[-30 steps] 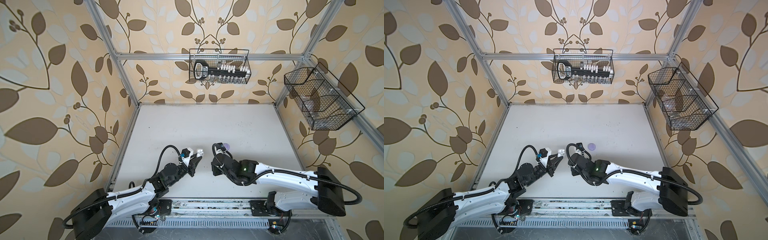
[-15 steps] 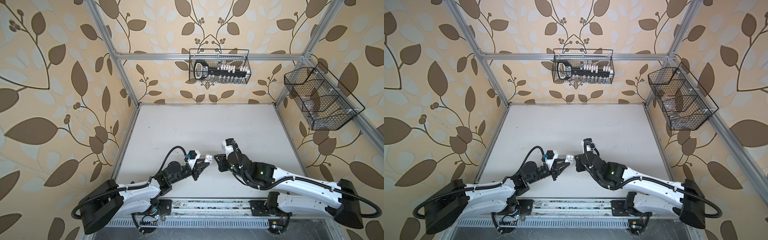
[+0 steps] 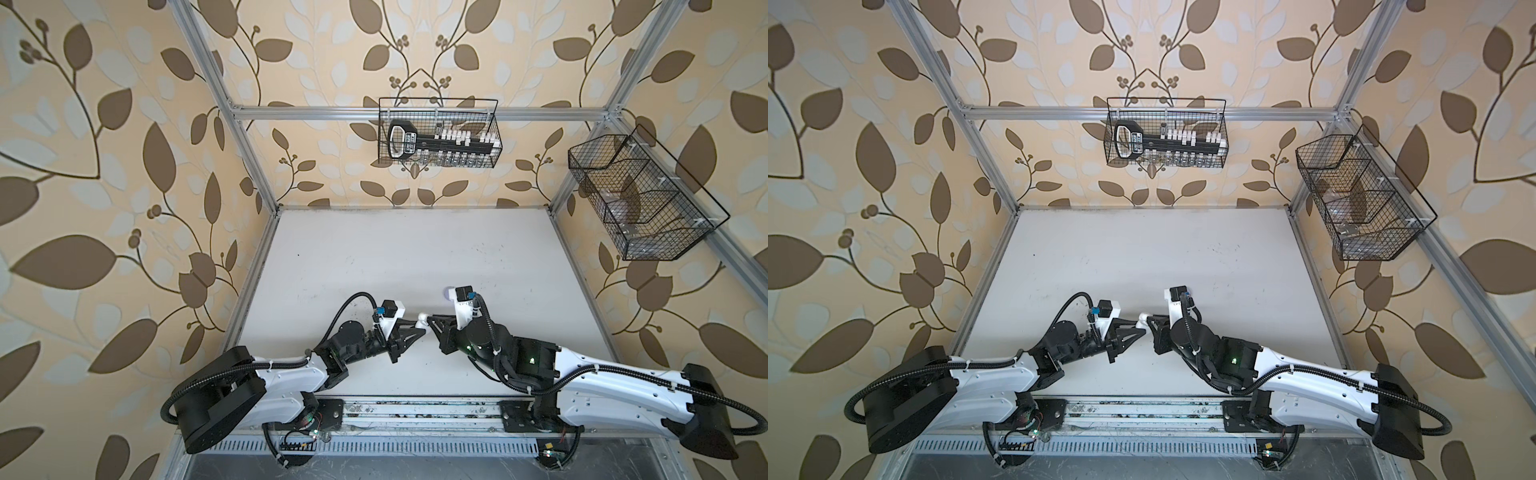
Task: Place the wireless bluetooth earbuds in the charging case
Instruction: 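Carry the earbud with the right gripper toward the case in the left gripper, then lower the earbud into the empty case slot and open the right gripper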
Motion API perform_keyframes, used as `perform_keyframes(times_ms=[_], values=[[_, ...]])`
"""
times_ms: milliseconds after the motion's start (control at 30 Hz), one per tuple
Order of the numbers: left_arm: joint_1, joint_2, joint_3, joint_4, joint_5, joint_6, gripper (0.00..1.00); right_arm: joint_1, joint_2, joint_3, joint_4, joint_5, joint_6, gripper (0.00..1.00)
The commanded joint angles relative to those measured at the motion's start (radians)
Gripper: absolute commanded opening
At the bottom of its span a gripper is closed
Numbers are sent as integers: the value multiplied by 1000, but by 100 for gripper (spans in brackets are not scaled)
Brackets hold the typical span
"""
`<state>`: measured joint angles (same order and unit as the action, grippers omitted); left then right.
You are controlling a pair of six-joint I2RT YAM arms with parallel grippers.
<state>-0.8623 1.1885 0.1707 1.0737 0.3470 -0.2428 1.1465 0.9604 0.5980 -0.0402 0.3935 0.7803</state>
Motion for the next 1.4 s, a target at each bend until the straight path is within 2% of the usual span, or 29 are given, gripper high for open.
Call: perform_keyframes(times_ms=[0,367,1367], values=[[16,22,31,141,51,-45,0,9,-20,-21,82,25,-7,17],[20,42,37,160,75,-63,0,10,-75,-27,92,48,-13,18],[20,30,34,168,71,-72,0,-16,19,-58,216,-15,15,18]])
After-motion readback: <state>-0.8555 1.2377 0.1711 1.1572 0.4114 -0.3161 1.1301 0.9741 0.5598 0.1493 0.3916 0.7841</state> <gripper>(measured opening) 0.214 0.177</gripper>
